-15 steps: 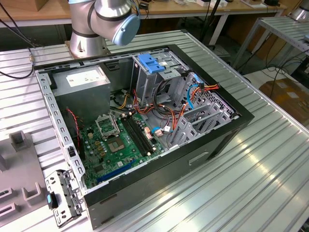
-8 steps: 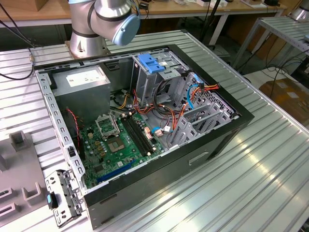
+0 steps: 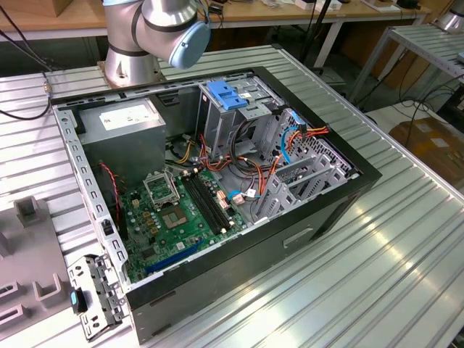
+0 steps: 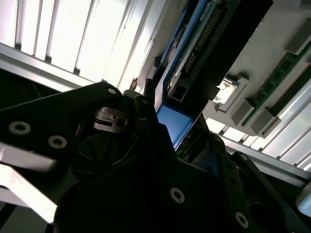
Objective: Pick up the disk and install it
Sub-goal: 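Pick up the disk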
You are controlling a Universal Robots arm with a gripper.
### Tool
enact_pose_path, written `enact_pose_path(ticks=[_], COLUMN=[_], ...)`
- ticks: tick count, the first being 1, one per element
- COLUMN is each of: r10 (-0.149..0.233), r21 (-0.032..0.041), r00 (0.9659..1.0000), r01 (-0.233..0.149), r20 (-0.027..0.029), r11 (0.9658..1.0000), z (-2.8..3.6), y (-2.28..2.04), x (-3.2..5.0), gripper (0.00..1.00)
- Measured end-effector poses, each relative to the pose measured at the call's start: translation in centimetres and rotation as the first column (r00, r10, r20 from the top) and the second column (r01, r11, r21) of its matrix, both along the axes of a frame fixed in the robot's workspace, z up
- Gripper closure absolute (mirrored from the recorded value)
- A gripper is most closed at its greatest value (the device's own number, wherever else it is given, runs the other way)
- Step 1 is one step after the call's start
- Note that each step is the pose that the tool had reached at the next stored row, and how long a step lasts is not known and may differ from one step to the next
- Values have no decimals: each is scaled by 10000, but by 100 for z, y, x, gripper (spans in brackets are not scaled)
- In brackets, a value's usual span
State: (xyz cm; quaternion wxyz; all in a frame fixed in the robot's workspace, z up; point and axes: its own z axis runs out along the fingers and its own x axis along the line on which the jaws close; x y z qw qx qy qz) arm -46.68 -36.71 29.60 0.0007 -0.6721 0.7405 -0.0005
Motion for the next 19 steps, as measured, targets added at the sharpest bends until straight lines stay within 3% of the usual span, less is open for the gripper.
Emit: enact_pose_path(ticks=[1, 15, 19], r10=[1, 1, 1], r21=[0, 0, 0], r00=[10000, 10000, 10000], r01=[-1, -1, -1], r20=[34, 36, 36], r11=[10000, 10000, 10000], z=[0, -7, -8], y=[0, 0, 0], x=[-2, -14, -14], gripper=[52, 52, 62])
